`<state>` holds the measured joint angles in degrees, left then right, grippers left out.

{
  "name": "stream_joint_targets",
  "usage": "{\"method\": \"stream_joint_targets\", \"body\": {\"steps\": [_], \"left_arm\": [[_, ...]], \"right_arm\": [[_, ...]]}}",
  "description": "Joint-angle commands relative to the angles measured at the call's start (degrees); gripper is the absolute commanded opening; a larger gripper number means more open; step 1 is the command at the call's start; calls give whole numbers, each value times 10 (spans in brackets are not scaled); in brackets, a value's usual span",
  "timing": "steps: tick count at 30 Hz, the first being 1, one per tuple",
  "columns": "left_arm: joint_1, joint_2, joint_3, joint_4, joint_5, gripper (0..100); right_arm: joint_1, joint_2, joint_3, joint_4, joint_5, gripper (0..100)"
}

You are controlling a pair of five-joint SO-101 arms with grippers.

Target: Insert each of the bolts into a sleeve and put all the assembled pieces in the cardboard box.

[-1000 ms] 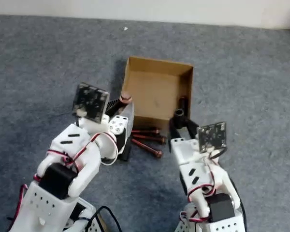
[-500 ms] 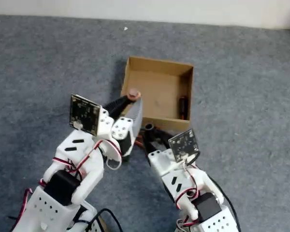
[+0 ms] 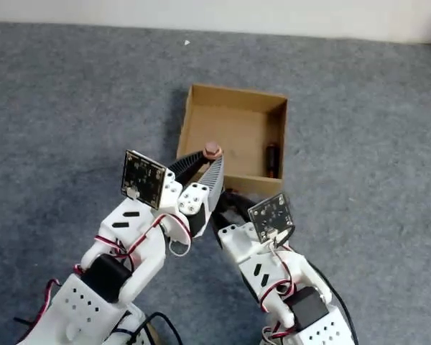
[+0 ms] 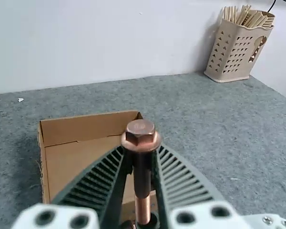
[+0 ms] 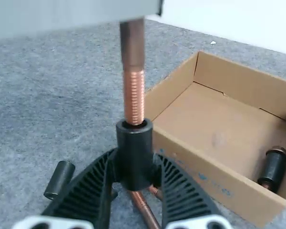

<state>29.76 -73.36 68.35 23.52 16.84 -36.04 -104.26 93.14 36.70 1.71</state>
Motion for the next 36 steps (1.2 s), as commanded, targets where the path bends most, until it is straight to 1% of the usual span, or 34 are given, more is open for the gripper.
{"method": "stream_joint_targets", "body": {"steps": [1,9,13,17,20,21,23,26,33,36], "left_arm": [[10,-11,-4,-22,4,6],[12,-11,23,-21,4,6],[42,-12,44,-22,3,6],[43,-12,47,-21,3,6],[43,-12,47,-18,3,8],[44,-12,47,-5,-3,11],[50,-12,44,27,-25,49],[47,-12,44,59,-30,105],[49,-12,25,112,-33,114],[49,-12,7,142,-33,134]], "right_arm": [[-7,-10,-7,-20,5,6],[-4,-10,-7,-20,4,6],[-3,-10,-6,-20,4,6],[-2,-10,-4,-20,4,6],[15,-10,-4,-20,4,6],[27,-10,-6,-20,4,6],[44,-10,-7,-20,4,6],[51,-10,-7,-20,4,6],[48,-10,-6,-20,7,6],[48,-10,-6,-21,9,6]]}}
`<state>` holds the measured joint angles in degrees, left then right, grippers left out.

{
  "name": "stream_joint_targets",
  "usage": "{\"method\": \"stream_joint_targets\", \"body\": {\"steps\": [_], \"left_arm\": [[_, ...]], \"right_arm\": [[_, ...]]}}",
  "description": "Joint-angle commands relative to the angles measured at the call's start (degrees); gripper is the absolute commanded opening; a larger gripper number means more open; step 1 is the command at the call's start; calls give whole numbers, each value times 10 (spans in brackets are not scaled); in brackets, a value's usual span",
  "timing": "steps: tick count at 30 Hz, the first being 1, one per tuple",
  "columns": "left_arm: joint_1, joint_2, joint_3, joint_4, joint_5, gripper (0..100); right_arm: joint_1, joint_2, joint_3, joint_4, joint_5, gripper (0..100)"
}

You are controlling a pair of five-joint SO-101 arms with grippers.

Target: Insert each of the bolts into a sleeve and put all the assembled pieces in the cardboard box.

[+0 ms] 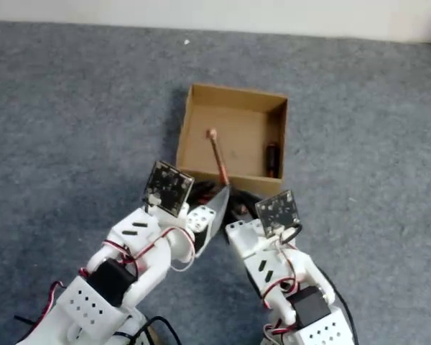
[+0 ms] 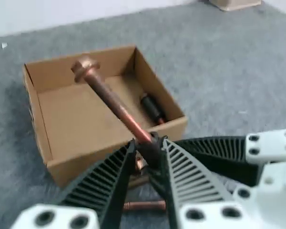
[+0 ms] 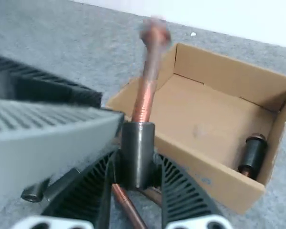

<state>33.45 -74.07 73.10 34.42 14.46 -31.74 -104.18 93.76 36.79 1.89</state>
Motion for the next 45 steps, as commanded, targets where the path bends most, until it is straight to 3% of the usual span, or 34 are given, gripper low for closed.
{"method": "stream_joint_targets", "body": {"steps": [1,6,10,13,17,26,33,41,45], "left_arm": [[12,-5,-46,40,-9,138],[12,-5,-59,69,-11,140],[1,-5,-60,71,-30,140],[-25,-5,-59,72,-74,137],[-76,-5,-60,73,-82,140],[-129,-5,-178,215,-81,140],[-128,-4,-171,229,-82,141],[-128,8,-163,231,-83,165],[-127,90,-195,233,-105,181]], "right_arm": [[5,-11,-14,-22,8,6],[5,-11,-12,-22,68,6],[7,-11,-8,-22,70,6],[7,-11,-8,-21,70,6],[8,-11,-8,-15,70,6],[8,-12,-90,128,73,6],[13,-12,-138,167,70,6],[148,-10,-106,68,69,6],[205,-9,-75,7,40,6]]}}
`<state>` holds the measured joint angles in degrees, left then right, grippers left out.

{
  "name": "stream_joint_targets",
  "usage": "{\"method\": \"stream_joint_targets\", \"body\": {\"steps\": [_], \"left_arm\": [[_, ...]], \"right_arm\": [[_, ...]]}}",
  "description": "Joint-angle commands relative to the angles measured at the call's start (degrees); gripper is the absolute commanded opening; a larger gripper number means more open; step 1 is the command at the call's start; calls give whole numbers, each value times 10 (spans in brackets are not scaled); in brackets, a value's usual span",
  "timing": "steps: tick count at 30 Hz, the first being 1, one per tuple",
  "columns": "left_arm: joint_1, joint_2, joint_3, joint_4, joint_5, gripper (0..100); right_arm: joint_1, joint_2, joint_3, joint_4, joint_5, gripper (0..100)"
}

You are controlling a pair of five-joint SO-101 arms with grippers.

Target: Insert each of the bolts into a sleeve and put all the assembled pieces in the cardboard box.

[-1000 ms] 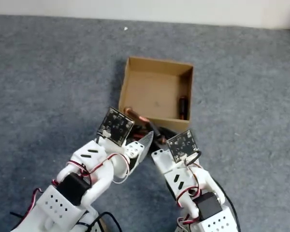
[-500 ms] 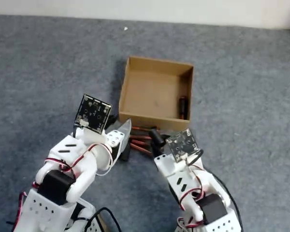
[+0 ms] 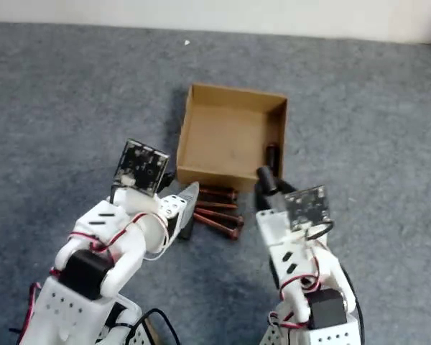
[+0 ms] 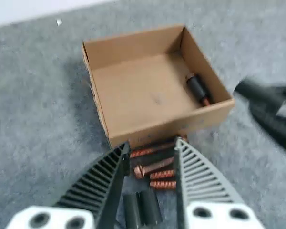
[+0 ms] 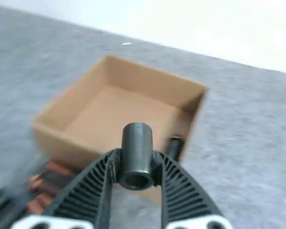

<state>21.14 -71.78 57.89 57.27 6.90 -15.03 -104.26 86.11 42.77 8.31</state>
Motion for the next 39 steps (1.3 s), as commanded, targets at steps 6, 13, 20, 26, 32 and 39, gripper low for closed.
{"method": "stream_joint_targets", "body": {"steps": [6,13,20,26,32,39], "left_arm": [[11,298,-181,76,-134,181],[90,496,-254,105,-371,143],[141,602,-255,72,-477,120],[145,668,-257,7,-478,120],[174,709,-258,-10,-479,120],[184,749,-258,-61,-478,120]], "right_arm": [[115,-7,2,-68,-51,6],[177,-7,2,-68,-51,6],[229,-7,2,-68,-51,6],[233,-7,2,-68,-51,6],[233,-7,2,-68,-51,6],[233,-7,2,-68,-51,6]]}}
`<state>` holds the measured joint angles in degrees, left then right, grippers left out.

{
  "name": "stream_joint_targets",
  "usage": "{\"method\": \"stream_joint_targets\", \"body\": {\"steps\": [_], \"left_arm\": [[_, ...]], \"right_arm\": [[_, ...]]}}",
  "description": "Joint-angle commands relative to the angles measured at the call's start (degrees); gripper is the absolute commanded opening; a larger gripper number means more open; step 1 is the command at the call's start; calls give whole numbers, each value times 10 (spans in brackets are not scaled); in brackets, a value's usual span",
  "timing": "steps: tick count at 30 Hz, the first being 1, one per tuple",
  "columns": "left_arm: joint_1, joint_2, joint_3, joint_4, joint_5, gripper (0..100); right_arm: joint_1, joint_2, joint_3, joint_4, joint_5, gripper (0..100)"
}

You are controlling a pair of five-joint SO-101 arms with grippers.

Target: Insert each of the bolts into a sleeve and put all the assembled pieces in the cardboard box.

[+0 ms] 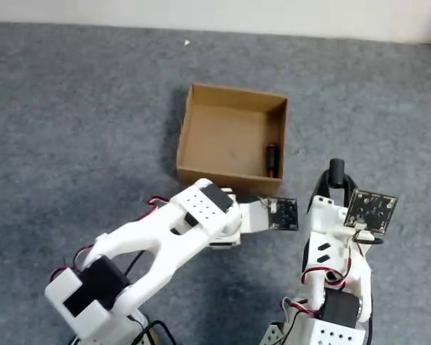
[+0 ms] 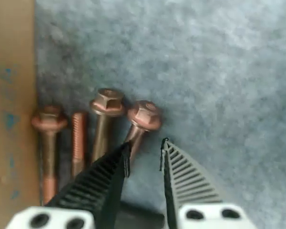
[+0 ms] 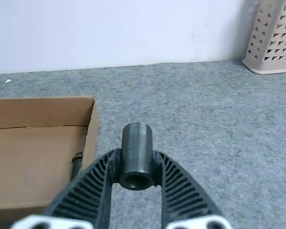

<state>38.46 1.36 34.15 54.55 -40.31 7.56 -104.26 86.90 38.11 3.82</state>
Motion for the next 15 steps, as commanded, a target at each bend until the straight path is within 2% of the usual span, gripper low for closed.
{"method": "stream_joint_targets", "body": {"steps": [1,11,15], "left_arm": [[11,26,-21,-38,-5,118],[29,36,-21,-40,-5,114],[40,36,-17,-37,-4,5]], "right_arm": [[7,-7,-6,-22,-6,6],[7,-7,-6,-20,-6,6],[7,-7,-6,-20,-6,6]]}}
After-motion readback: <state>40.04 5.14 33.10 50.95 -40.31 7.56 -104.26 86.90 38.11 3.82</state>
